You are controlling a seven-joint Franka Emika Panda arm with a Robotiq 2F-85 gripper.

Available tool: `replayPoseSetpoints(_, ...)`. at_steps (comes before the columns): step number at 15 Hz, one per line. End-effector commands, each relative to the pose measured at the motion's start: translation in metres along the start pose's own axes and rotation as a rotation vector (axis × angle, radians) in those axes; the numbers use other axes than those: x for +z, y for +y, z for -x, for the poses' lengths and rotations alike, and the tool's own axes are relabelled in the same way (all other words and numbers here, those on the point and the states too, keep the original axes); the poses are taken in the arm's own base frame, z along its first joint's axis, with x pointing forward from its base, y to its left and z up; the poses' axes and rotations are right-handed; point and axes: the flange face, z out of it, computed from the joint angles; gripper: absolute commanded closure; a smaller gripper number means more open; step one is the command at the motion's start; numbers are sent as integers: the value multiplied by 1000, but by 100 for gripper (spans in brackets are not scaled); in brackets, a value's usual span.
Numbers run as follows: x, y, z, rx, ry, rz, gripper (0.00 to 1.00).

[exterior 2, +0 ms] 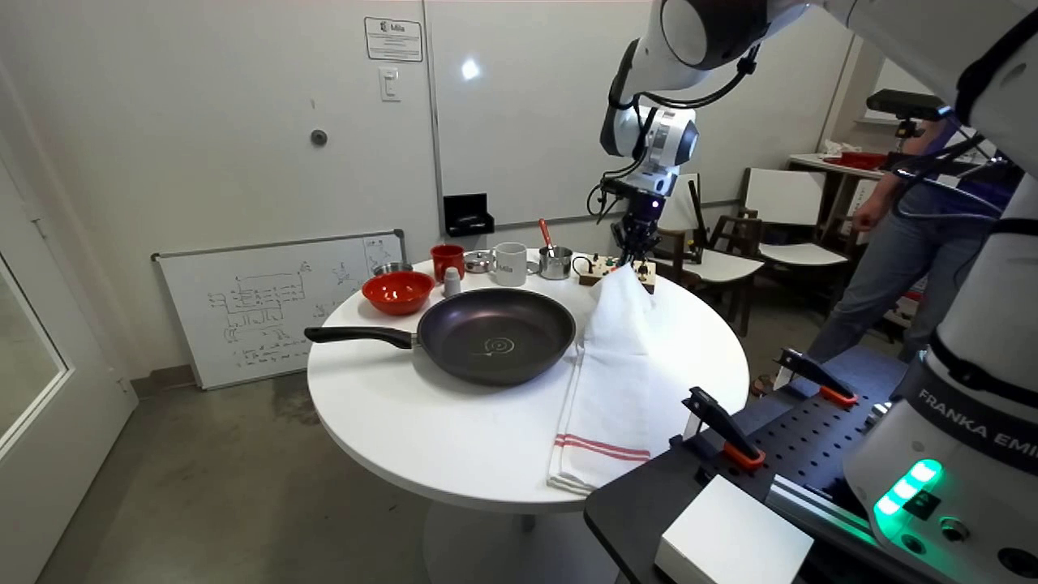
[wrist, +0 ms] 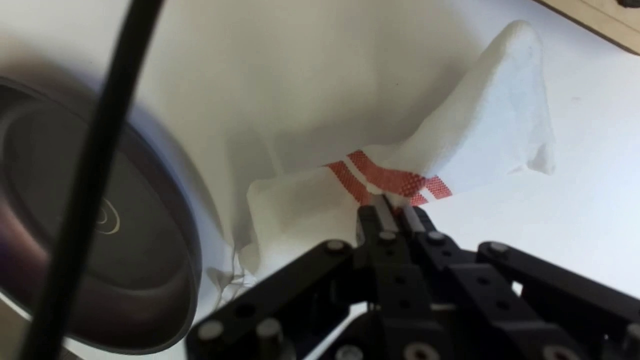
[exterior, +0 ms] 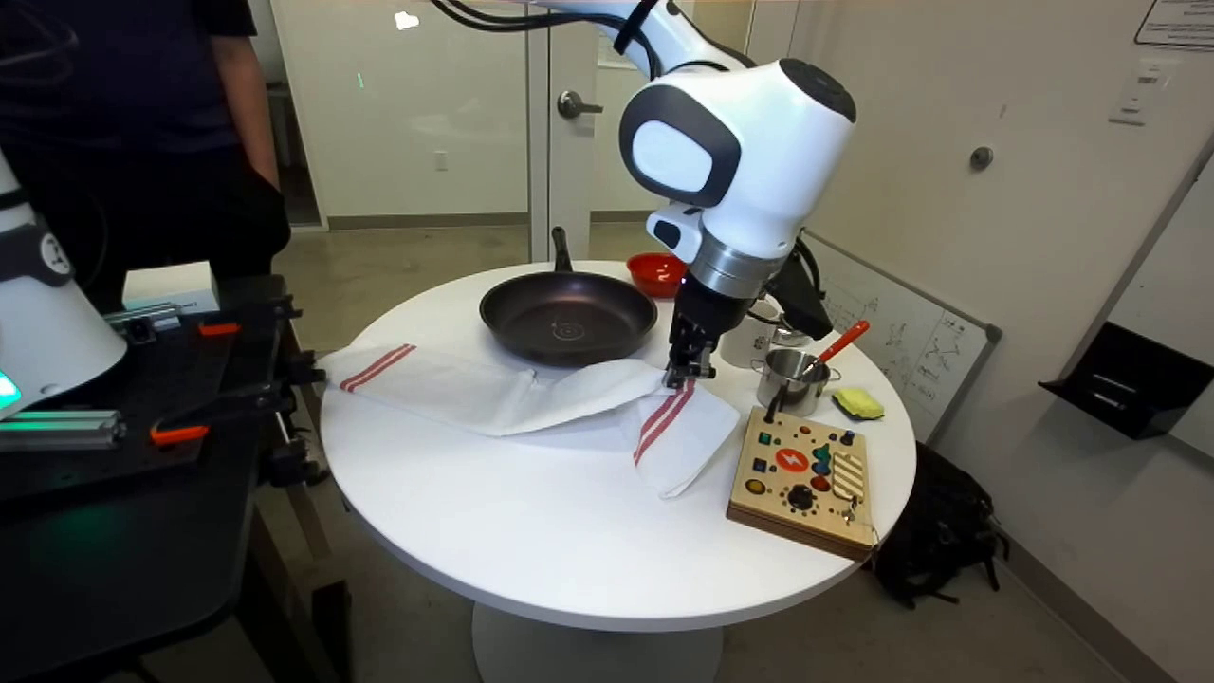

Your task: Pick up the kitchen towel and wipe the pan

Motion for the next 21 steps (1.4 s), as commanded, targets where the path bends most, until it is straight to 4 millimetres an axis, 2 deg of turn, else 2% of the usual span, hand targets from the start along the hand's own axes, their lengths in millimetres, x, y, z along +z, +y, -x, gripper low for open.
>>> replayPoseSetpoints(1,-17,0,-2,-37,-7,49,96)
replayPoseSetpoints(4,-16,-11,-6,15,-5,46,96)
replayPoseSetpoints(6,-25,-24,-14,95,-71,-8,96)
replayPoseSetpoints(7,-27,-36,-22,141,-100,-43,96)
replayPoseSetpoints(9,-34,-45,-35,205,-136,-93,96)
replayPoseSetpoints(10,-39,-40,-37,210,-138,-107,96)
replayPoseSetpoints(14,-33,-20,-40,185,-75,-110,95)
replayPoseSetpoints(16,-42,-26,-49,223,-97,-138,96)
replayPoseSetpoints(21,-72,-59,-78,323,-127,-237,96)
